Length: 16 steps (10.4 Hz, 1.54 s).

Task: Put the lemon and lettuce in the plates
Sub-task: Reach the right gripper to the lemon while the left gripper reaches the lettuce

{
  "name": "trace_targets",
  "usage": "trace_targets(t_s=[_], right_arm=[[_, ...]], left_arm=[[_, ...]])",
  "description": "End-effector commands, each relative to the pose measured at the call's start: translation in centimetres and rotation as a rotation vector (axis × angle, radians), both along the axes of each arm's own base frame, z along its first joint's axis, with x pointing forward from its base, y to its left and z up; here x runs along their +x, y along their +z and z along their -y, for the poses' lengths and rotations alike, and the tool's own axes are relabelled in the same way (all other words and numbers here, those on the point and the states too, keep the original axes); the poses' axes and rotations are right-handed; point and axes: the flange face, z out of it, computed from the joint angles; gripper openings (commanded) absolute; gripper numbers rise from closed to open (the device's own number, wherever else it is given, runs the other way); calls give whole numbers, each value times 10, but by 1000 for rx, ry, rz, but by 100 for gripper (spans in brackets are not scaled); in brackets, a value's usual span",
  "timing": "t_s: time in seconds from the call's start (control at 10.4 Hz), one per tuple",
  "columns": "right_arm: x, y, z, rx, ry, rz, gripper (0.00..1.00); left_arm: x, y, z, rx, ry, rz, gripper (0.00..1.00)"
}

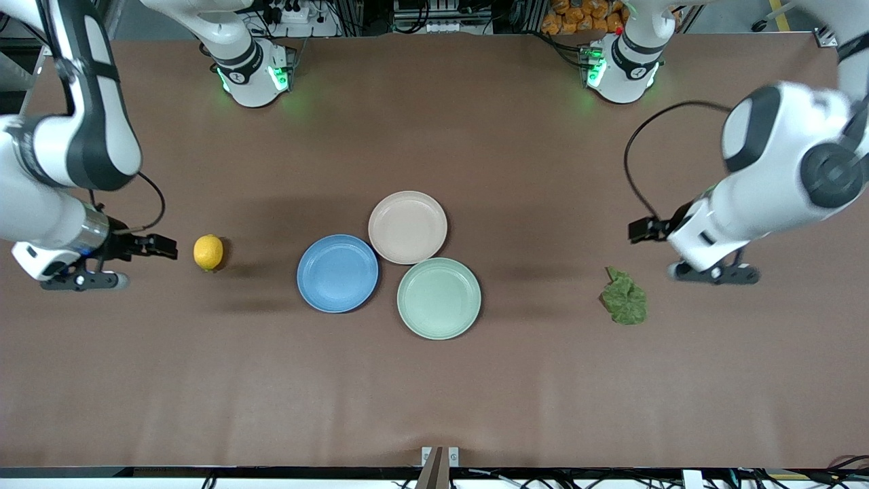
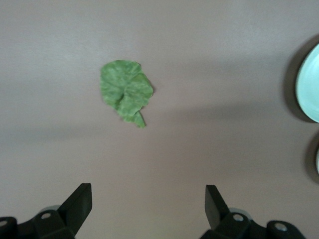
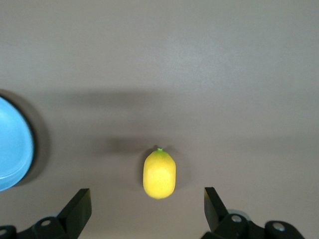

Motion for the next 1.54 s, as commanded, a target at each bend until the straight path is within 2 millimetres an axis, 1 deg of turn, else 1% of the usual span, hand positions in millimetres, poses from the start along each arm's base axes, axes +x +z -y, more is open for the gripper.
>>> trace_targets(t_s=[0.0, 0.1, 0.19, 0.29, 0.38, 0.48, 0.58, 0.67, 0.77, 0.86, 0.96, 1.06, 1.15, 1.25, 1.34, 1.44], right_arm=[[-18, -70, 19, 12, -35, -39, 100], [-24, -96, 22, 10, -43, -48, 100], [-27, -114, 28, 11, -50, -72, 100], [-27, -129, 29, 14, -56, -82, 100], [-27, -137, 28, 24, -65, -80, 100], [-28, -155, 33, 53, -81, -92, 100], [-29, -164, 36, 88, -64, -91, 100], [-30, -166, 38, 106, -54, -92, 100], [-31, -172, 38, 106, -53, -101, 100], [-33, -178, 37, 107, -53, -113, 100], [-33, -179, 37, 108, -53, -119, 100], [-34, -179, 35, 109, -51, -124, 100], [-34, -179, 36, 110, -54, -123, 92], [-33, -178, 35, 109, -50, -122, 69], [-33, -177, 33, 112, -48, -131, 50], [-31, -175, 33, 114, -48, -132, 31]], left_arm=[[10, -47, 20, 66, -75, -24, 100], [13, -68, 22, 98, -99, -38, 100], [19, -86, 21, 104, -108, -30, 100], [24, -106, 16, 105, -107, -34, 100], [27, -123, 9, 112, -95, -51, 100], [28, -134, 3, 115, -86, -66, 100], [31, -149, -12, 113, -77, -81, 100], [38, -164, -30, 119, -54, -64, 100], [42, -174, -35, 117, -46, -49, 100], [41, -188, -33, 115, -48, -62, 100], [41, -200, -29, 109, -53, -57, 99], [43, -212, -29, 102, -52, -47, 94], [43, -219, -30, 97, -47, -48, 88], [41, -228, -28, 98, -51, -60, 81], [40, -236, -28, 101, -57, -67, 73], [40, -238, -28, 103, -65, -67, 61]])
